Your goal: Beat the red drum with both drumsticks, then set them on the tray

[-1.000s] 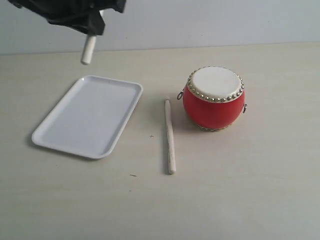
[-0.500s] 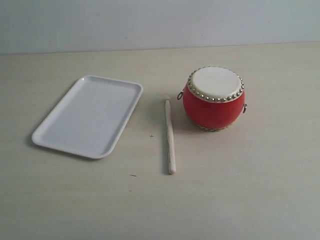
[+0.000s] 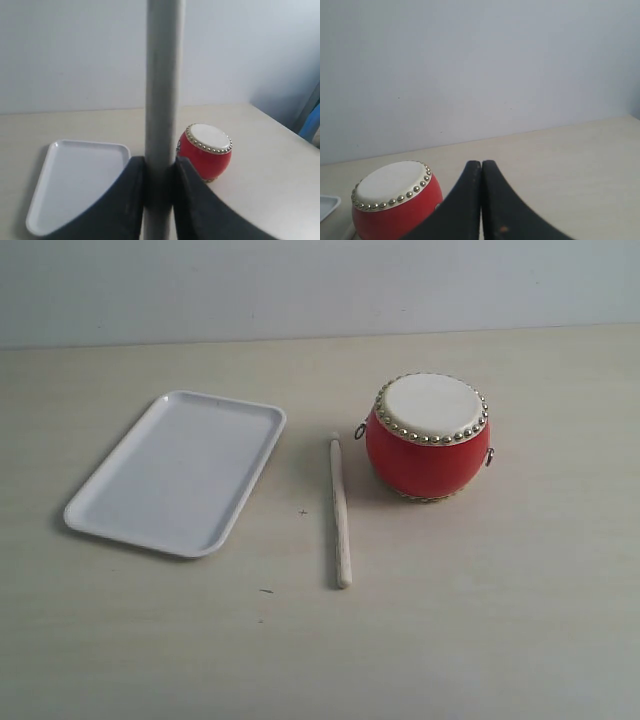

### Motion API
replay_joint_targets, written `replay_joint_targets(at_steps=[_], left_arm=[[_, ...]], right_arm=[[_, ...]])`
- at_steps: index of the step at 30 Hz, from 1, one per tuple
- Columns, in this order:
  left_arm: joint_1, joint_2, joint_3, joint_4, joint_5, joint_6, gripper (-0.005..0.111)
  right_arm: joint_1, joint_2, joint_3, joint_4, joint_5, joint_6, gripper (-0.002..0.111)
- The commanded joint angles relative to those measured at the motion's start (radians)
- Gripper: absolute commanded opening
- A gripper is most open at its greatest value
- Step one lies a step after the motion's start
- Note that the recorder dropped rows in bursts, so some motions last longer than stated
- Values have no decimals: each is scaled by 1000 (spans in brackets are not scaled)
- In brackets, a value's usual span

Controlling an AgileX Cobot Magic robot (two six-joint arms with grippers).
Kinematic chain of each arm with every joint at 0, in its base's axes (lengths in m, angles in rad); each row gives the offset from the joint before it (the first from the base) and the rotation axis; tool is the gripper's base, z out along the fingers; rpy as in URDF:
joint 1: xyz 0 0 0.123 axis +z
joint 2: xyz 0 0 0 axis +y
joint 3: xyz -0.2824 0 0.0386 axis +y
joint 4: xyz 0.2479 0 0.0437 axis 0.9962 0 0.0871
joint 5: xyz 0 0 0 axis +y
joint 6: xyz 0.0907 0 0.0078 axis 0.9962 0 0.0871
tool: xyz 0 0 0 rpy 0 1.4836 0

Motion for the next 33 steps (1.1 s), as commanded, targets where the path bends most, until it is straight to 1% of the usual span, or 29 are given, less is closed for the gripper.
replay_joint_targets(at_steps=[1,7,10,12,13,14,16,17,19,23,24,26,27,28,29,30,32,33], left_arm=[[-1,-27,6,2,49,0,0],[-1,-39,34,-5,144,-4,0],[-1,-39,53,-5,214,-24,0],[-1,-39,55,-10,224,-30,0],[-1,-39,55,-13,224,-30,0],[-1,-36,55,-18,224,-30,0],[-1,-25,55,-39,224,-30,0],[-1,-15,55,-53,222,-34,0],[-1,16,55,-90,214,-34,0],[-1,110,55,-122,209,-27,0],[-4,129,55,-122,209,-27,0],[-12,168,55,-122,198,-26,0],[-12,183,55,-122,187,-23,0],[-12,202,55,-122,163,-10,0],[-12,207,55,-122,154,3,0],[-12,210,55,-120,147,4,0],[-12,210,55,-120,147,4,0],[-12,210,55,-120,147,4,0]], right_arm=[[3,-7,5,-6,-4,-1,0],[3,-7,5,-6,-4,-1,0],[3,-7,5,-6,-4,-1,0],[3,-7,5,8,-13,14,0],[3,-7,5,53,-27,62,0],[3,-7,5,152,-50,160,0],[3,-7,5,412,-93,399,0],[3,-7,5,500,-106,457,0],[3,-7,5,555,-120,485,0],[3,-7,5,555,-177,521,0],[3,-7,5,555,-155,534,0],[3,-7,-33,526,-35,513,0],[3,-7,-74,496,74,443,0],[3,31,-154,487,205,305,0],[3,82,-210,489,280,236,0],[3,173,-292,491,386,114,0],[3,373,-447,507,538,-56,0],[3,468,-490,529,586,-95,0]])
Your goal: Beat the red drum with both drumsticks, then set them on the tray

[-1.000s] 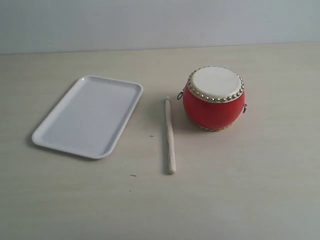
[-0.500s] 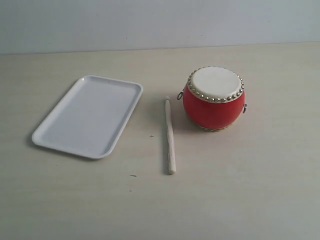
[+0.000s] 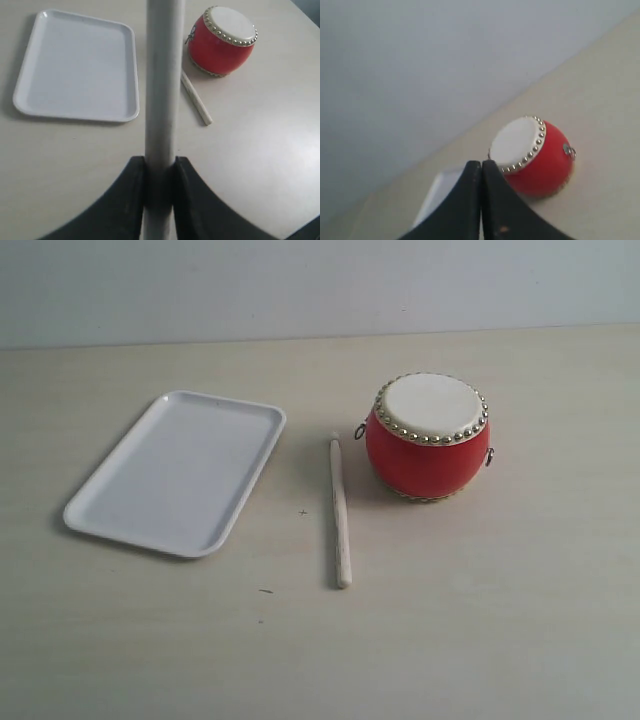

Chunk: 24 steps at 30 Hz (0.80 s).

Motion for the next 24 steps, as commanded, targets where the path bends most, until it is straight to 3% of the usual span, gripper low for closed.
replay_joint_targets(at_steps=[1,4,6,9,12,15,21,24], left_arm=[[-8,4,2,-3,-26,7,0],[-8,4,2,-5,-45,4,0],[-8,4,2,-5,-76,4,0],[-8,11,2,-5,-99,4,0],[-8,14,2,-5,-101,2,0],[-8,14,2,-5,-119,2,0],[-8,14,2,-5,-130,-33,0],[-8,14,10,-15,-123,-33,0]], right_arm=[[3,385,-228,82,249,-274,0],[14,623,-337,233,367,-488,0],[92,796,-437,215,394,-537,0],[294,970,-575,-23,388,-408,0],[527,1108,-689,-456,386,-100,0],[653,1270,-716,-565,382,-32,0],[688,1507,-719,-308,342,-60,0],[690,1580,-778,-313,312,-33,0]])
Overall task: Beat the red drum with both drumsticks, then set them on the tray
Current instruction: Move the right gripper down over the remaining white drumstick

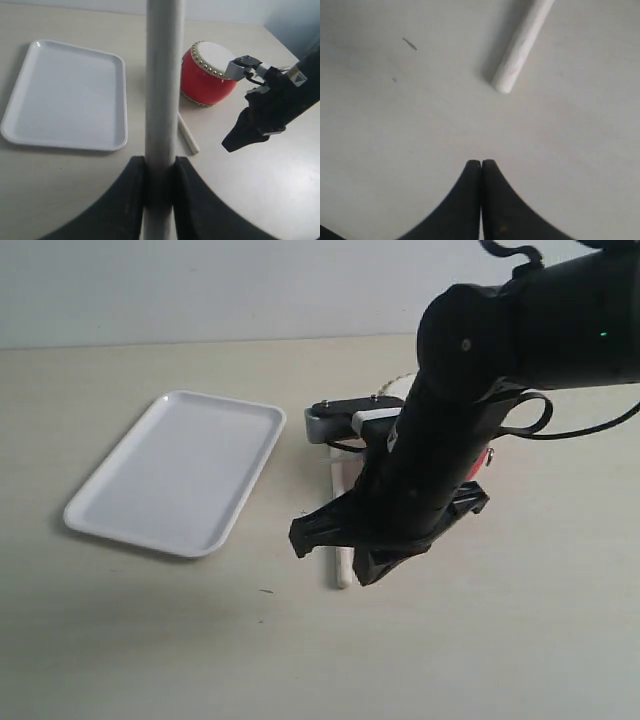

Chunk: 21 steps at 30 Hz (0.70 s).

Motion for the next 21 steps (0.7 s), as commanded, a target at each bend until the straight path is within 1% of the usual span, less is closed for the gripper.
replay_joint_targets(at_steps=[1,2,3,6,8,11,21], left_arm=[[-8,3,23,-13,-15,-7,0],[-8,3,28,-13,-15,-7,0],[-8,3,32,-16,-17,-7,0],[-8,3,32,-16,-30,-7,0],[-8,3,32,-16,-30,-7,0],[-8,3,32,-16,-30,-1,0],[-8,3,32,-16,-30,2,0]], right_arm=[[4,101,-108,-7,-34,51,2],[4,125,-140,-31,-24,74,3],[4,170,-205,-58,5,98,8],[4,236,-270,-117,19,188,20],[4,267,-291,-184,19,287,31],[4,286,-294,-250,11,365,42],[4,311,-294,-260,11,431,43]])
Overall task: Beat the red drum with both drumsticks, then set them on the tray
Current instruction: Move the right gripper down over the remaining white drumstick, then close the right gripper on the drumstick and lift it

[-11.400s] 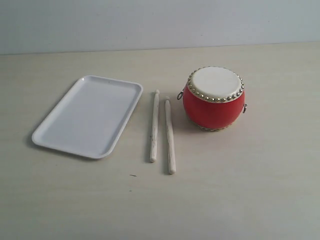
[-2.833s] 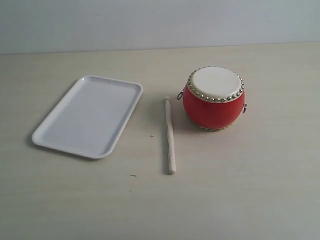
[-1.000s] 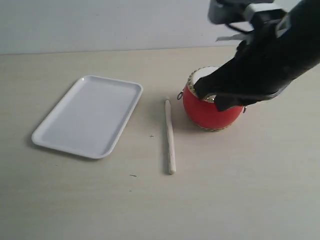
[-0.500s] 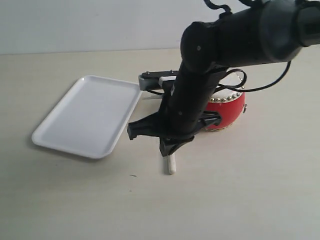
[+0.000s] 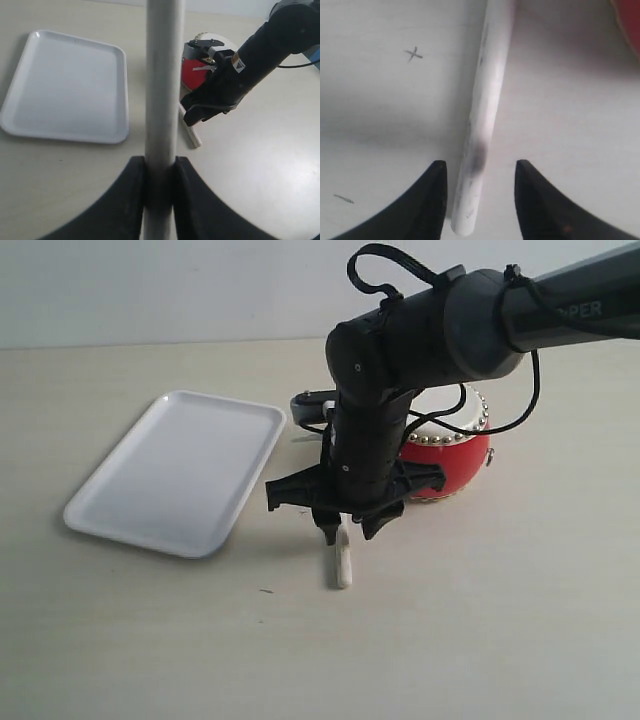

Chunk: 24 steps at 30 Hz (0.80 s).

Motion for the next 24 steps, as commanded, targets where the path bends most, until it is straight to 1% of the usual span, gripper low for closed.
replay_joint_targets(at_steps=[1,9,12,17,24], left_arm=[[-8,2,4,-6,-23,4,0],[-8,2,4,-6,-23,4,0],[-8,2,5,-4,-23,4,0],[-8,2,26,-4,-38,4,0],[-8,2,26,-4,-38,4,0]], right_arm=[[3,22,-12,8,2,24,43],[3,42,-18,15,16,26,43],[3,46,-44,13,6,30,43],[3,77,-92,-9,50,38,43],[3,93,-104,-37,66,56,43]])
